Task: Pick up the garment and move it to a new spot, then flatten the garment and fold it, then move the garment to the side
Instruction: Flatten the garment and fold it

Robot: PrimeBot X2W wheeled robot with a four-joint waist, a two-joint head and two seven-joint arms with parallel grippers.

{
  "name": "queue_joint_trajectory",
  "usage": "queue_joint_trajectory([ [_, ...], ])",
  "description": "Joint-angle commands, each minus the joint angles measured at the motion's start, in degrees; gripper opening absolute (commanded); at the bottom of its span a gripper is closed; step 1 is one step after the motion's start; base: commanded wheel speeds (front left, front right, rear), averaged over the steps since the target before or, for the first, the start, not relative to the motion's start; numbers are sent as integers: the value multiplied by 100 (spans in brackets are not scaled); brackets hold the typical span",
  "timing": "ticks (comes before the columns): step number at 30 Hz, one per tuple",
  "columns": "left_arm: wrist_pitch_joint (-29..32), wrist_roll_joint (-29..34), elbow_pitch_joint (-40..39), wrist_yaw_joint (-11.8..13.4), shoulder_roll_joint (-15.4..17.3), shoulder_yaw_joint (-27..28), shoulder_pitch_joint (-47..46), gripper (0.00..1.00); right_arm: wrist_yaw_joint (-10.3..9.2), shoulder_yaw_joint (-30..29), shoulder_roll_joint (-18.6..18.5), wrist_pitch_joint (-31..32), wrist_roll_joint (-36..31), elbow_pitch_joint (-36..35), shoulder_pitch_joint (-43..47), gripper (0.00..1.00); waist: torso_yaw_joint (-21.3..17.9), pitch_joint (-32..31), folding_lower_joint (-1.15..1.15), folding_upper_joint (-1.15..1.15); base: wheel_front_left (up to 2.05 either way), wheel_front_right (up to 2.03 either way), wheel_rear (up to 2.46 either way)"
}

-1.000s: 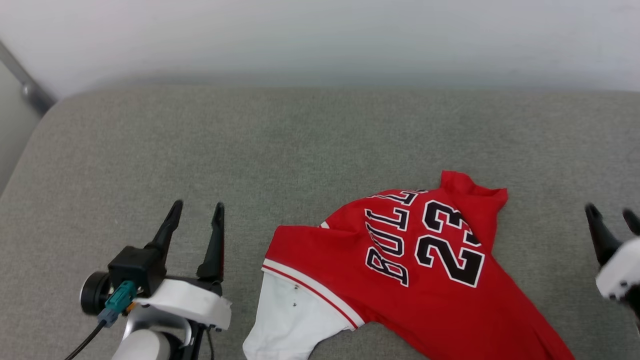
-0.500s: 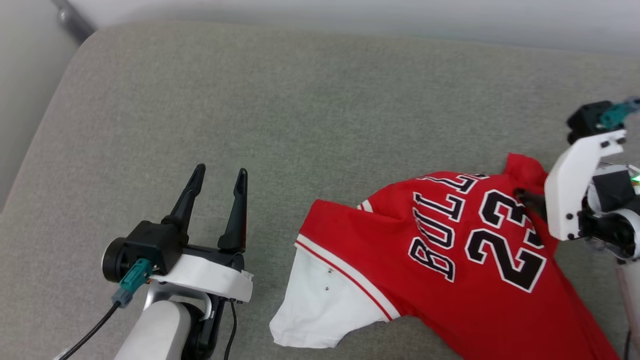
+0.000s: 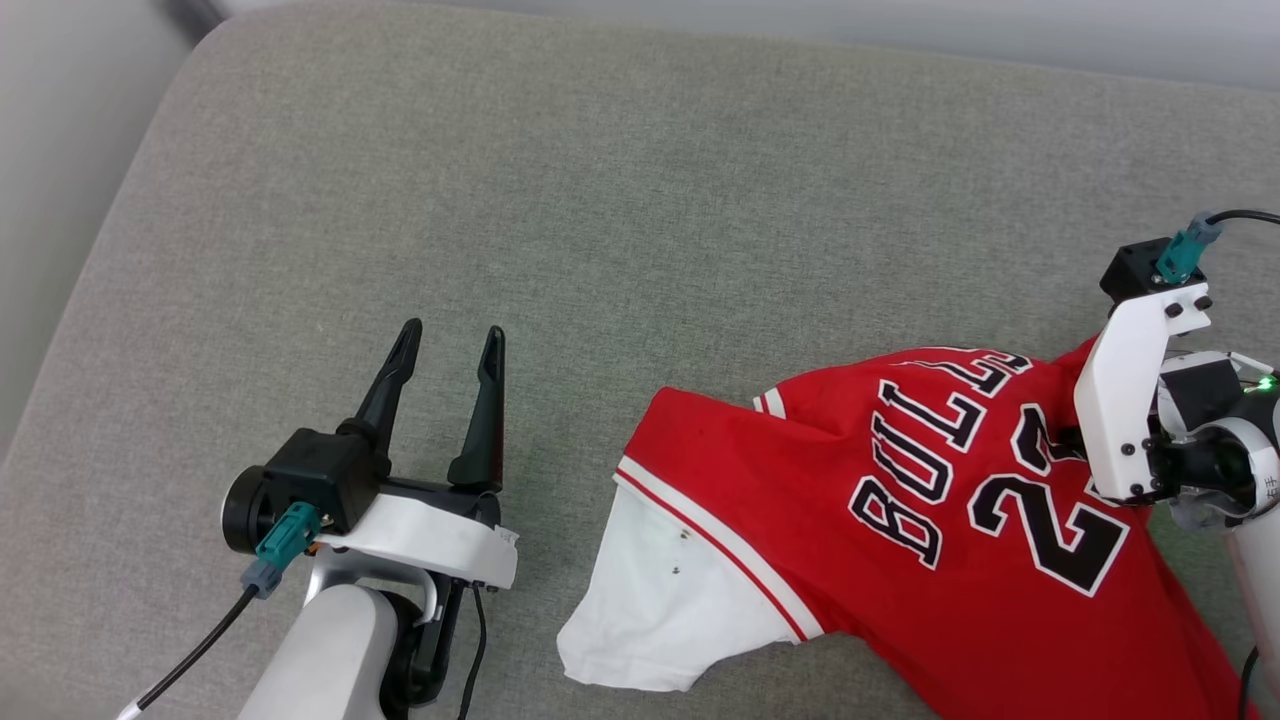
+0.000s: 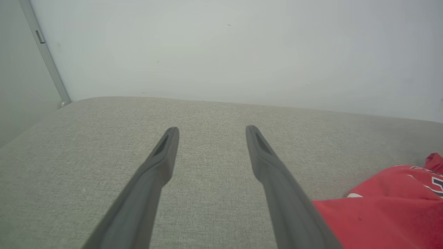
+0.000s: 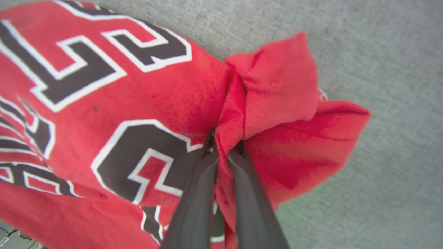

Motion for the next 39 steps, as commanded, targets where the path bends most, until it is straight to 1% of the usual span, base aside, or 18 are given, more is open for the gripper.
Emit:
queue_joint_trajectory([
  [1, -34, 28, 22, -29, -22, 29, -8, 100, -4, 100, -17, 43, 34, 137, 255, 0, -42, -54, 0, 0, 0, 0, 0],
  [5, -39, 42, 73, -53, -26, 75, 52, 100, -3, 164, -71, -297, 213, -181, 12, 0, -127, -188, 0, 0, 0, 0, 0],
  [11, -41, 73, 101, -16, 29, 136, 210, 100, -4, 321, -421, -858, 289, -934, -77, 0, -304, -515, 0, 0, 0, 0, 0],
  [13, -36, 87, 97, -4, 68, 137, 296, 100, -4, 316, -577, -996, 257, -1265, 114, 0, -374, -661, 0, 0, 0, 0, 0],
  [16, -5, 80, 90, 21, 134, 145, 427, 100, -4, 130, -759, -1174, 154, -1826, 537, 0, -469, -871, 0, 0, 0, 0, 0],
  [19, 51, 54, 22, 66, 187, 165, 556, 100, -4, -377, -726, -1286, 18, -2441, 1226, 0, -571, -1043, 0, 0, 0, 0, 0],
  [21, 89, 46, -25, 104, 224, 172, 636, 100, -4, -812, -562, -1306, -115, -2847, 1860, 0, -632, -1133, 0, 0, 0, 0, 0],
  [22, 108, 47, -51, 115, 241, 182, 679, 100, -4, -1061, -412, -1325, -165, -3044, 2186, 0, -660, -1172, 0, 0, 0, 0, 0],
  [26, 194, 21, -145, 180, 290, 188, 824, 100, -4, -1864, 366, -1452, -388, -3585, 3524, 0, -782, -1314, 0, 0, 0, 0, 0],
  [27, 212, 9, -164, 199, 310, 199, 859, 100, -3, -1976, 612, -1506, -409, -3623, 3844, 0, -817, -1349, 0, 0, 0, 0, 0],
  [28, 212, 9, -164, 199, 310, 199, 859, 100, -3, -1976, 612, -1506, -409, -3623, 3844, 0, -817, -1349, 0, 0, 0, 0, 0],
  [30, 268, -9, -215, 217, 344, 204, 921, 100, -4, -2156, 1012, -1655, -454, -3568, 4324, 0, -883, -1410, 0, 0, 0, 0, 0],
  [32, 330, -16, -258, 233, 391, 210, 967, 100, -3, -2210, 1398, -1819, -408, -3356, 4685, 0, -936, -1454, 0, 0, 0, 0, 0],
  [33, 356, -9, -280, 248, 416, 220, 989, 100, -4, -2205, 1490, -1960, -422, -3216, 4781, 0, -965, -1469, 0, 0, 0, 0, 0],
  [34, 380, -13, -304, 261, 432, 228, 1022, 100, -4, -2184, 1586, -2102, -384, -3051, 4843, 10, -993, -1485, 0, 0, 0, 0, 0],
  [35, 400, -22, -331, 281, 448, 239, 1051, 100, -3, -2139, 1664, -2241, -320, -2869, 4885, 40, -1022, -1497, 0, 0, 0, 0, 0],
  [36, 414, -30, -361, 289, 462, 241, 1073, 100, -4, -2111, 1710, -2435, -315, -2714, 4892, 100, -1048, -1507, 0, 0, 0, 0, 0],
  [39, 457, -56, -422, 319, 494, 262, 1109, 100, -3, -2040, 1776, -3109, -281, -2395, 4735, 100, -1101, -1526, 0, 0, 0, 0, 0],
])
